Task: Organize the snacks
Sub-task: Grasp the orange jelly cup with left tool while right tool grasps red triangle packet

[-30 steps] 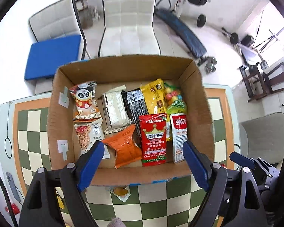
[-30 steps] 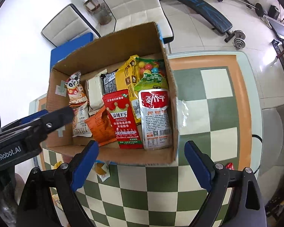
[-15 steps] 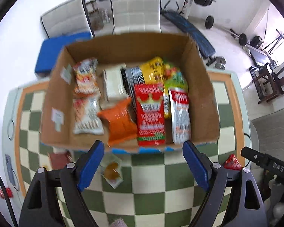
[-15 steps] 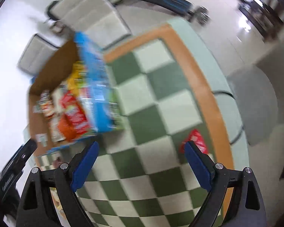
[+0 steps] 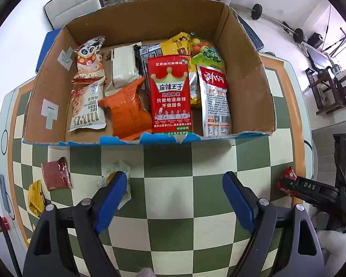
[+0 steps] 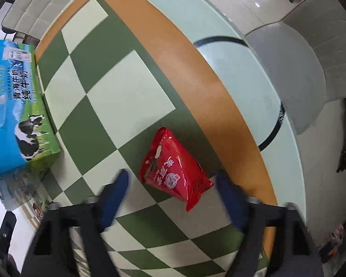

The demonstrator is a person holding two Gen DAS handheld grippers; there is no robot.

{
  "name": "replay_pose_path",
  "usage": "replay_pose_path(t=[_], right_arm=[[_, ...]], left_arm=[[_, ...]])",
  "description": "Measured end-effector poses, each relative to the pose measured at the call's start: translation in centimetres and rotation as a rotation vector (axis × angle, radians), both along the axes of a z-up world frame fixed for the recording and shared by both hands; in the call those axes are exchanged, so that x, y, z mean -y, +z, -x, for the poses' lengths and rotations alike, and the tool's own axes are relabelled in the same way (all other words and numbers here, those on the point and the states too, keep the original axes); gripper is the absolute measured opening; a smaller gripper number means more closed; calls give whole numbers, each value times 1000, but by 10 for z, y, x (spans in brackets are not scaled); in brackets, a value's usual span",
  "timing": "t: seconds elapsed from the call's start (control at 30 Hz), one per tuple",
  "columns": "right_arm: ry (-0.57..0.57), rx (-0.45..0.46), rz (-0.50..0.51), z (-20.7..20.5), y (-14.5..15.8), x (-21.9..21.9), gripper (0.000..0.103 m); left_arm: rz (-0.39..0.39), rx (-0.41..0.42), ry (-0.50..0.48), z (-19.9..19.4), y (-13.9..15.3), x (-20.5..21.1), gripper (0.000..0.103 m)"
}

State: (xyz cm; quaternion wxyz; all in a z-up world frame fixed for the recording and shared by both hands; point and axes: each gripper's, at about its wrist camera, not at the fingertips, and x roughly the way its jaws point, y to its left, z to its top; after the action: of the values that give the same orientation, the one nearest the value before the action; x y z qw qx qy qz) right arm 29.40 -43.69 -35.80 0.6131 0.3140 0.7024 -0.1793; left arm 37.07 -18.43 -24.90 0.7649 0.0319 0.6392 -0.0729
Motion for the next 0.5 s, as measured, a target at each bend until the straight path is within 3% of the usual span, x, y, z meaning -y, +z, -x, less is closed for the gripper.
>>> replay_pose_path(t=[0.27,0.37,0.5], right_arm=[[51,44,41,7,9,-18,53],[96,74,19,8,17,-41,53],[150,124,-40,4,29,-80,53]], left_arm=[[-55,-2,24,26,-9,-22,85],[-71,-32,89,31,-21,-50,85],[-35,-113,187,21,-46,-93,85]])
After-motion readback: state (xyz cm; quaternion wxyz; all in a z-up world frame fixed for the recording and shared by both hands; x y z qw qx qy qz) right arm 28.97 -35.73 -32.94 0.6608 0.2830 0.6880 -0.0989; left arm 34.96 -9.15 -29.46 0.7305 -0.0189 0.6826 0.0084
